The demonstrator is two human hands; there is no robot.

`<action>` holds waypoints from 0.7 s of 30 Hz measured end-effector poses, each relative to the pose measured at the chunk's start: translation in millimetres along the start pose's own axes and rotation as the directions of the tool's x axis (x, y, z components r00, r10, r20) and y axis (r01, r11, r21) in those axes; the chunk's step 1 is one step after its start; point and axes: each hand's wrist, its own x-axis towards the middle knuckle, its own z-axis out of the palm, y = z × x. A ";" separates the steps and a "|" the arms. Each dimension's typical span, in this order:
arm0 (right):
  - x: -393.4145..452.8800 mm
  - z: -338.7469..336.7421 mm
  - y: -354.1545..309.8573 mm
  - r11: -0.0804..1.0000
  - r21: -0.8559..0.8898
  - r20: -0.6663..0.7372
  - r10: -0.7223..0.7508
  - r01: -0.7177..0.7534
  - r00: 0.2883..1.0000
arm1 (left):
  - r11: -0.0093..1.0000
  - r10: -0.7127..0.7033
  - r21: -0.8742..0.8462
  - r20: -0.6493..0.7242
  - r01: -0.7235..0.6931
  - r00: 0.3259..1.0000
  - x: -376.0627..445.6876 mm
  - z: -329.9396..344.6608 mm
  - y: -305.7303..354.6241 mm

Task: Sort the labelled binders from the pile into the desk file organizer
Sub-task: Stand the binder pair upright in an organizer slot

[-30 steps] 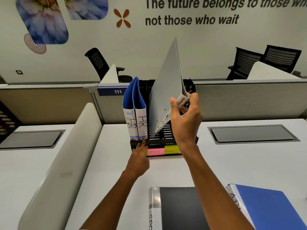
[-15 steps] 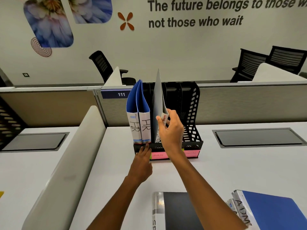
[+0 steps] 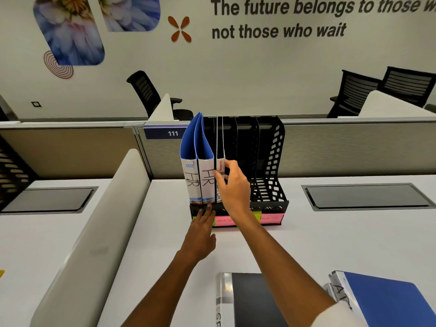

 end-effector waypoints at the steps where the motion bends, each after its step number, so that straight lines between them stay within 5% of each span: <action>1: -1.6 -0.7 3.0 1.000 -0.010 0.031 0.001 0.000 1.000 | 1.000 0.001 -0.008 0.004 -0.001 1.000 -0.5 0.1 0.0; 9: -52.3 -14.6 39.9 0.995 -0.096 0.286 0.063 -0.037 0.956 | 0.991 0.055 -0.117 -0.112 -0.068 0.992 -23.4 16.5 -6.3; 21: -199.5 -58.6 99.9 0.931 -0.261 0.400 0.346 -0.256 0.849 | 0.958 -0.149 -0.225 0.137 0.177 0.979 -106.0 67.5 1.8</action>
